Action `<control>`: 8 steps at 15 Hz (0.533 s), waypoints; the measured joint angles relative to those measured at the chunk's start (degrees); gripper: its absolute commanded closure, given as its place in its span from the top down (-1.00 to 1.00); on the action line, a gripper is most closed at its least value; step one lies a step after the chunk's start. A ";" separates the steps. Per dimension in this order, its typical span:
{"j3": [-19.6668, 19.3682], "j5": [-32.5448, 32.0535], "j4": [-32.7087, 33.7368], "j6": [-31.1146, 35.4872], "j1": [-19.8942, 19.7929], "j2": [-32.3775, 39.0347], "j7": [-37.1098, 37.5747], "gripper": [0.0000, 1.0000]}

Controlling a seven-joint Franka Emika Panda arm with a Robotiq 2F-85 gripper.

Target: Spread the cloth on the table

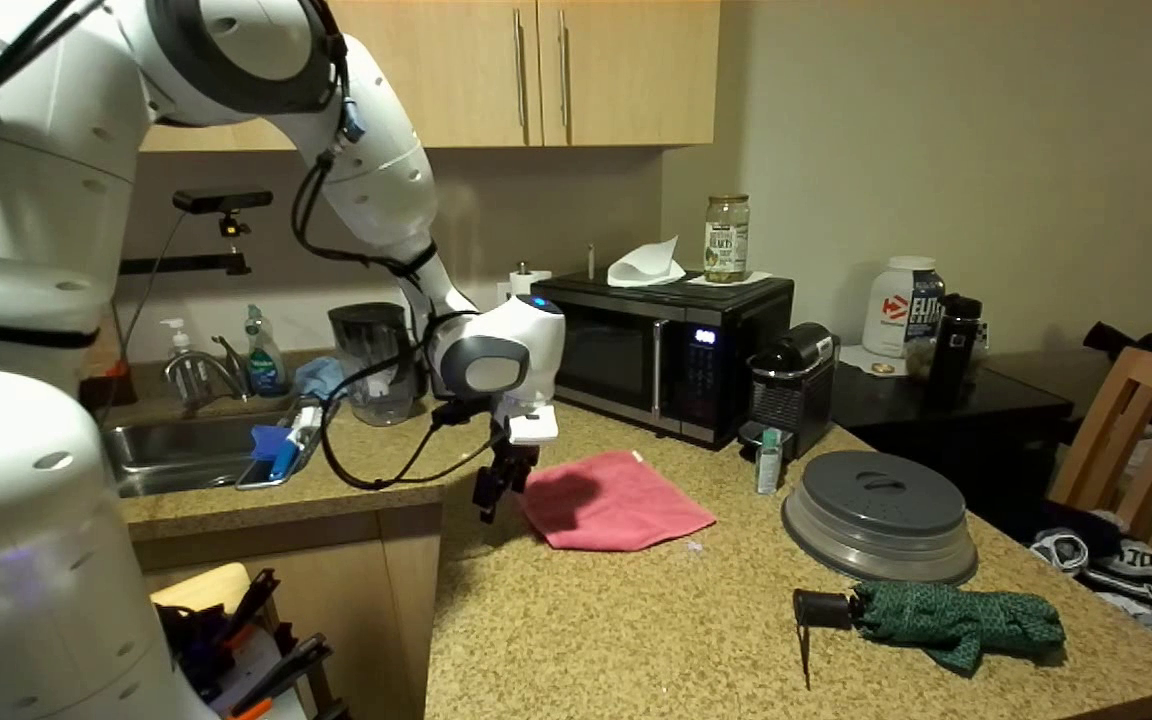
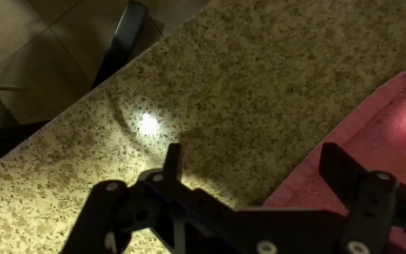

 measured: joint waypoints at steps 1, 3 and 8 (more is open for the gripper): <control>-0.05 1.09 -0.85 0.39 -0.48 -0.45 0.32 1.00; -0.11 3.40 -2.57 1.03 -1.54 -1.44 0.79 1.00; -0.38 7.61 -5.96 2.69 -3.83 -4.23 1.20 1.00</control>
